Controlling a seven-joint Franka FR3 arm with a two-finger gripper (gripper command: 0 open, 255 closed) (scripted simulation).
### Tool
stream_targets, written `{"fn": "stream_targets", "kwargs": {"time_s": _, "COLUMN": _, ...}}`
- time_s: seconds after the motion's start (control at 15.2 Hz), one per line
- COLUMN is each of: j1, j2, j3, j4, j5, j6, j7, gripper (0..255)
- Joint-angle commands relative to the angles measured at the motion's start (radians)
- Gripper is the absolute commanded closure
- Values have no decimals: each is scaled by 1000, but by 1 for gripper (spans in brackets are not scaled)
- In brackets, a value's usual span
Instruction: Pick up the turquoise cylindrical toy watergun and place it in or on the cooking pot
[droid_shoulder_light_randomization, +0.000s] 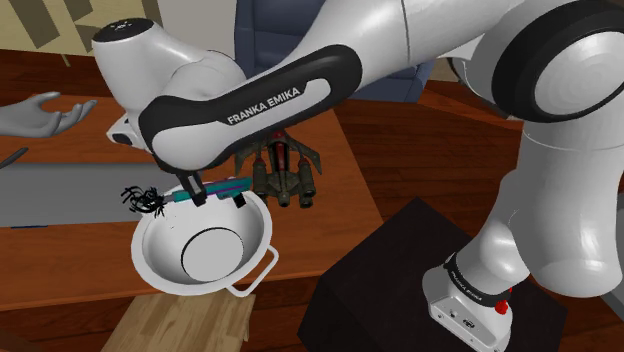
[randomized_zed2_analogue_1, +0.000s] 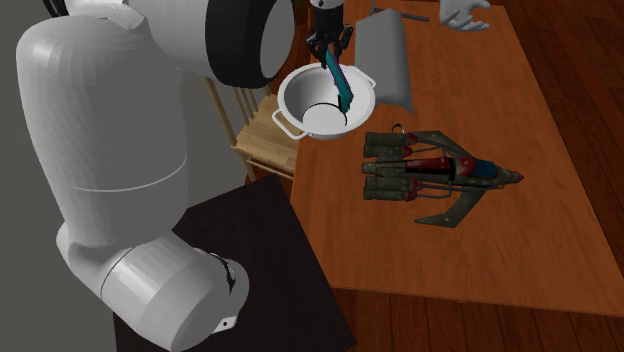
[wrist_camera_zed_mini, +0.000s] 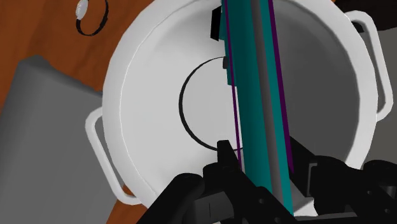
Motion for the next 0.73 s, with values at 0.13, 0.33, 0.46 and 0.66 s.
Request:
{"fn": "stream_targets", "kwargs": {"time_s": 0.13, "j1": 2, "j2": 24, "j3": -4, "j4": -17, "j5": -8, "j6": 41, "j7": 9, "gripper": 255}}
{"fn": "stream_targets", "kwargs": {"time_s": 0.33, "j1": 3, "j2": 44, "j3": -8, "j4": -28, "j5": -15, "j6": 71, "j7": 15, "gripper": 255}}
{"fn": "stream_targets", "kwargs": {"time_s": 0.46, "j1": 4, "j2": 58, "j3": -10, "j4": -34, "j5": -19, "j6": 91, "j7": 19, "gripper": 255}}
{"fn": "stream_targets", "kwargs": {"time_s": 0.66, "j1": 6, "j2": 79, "j3": -14, "j4": -42, "j5": -26, "j6": 120, "j7": 26, "gripper": 255}}
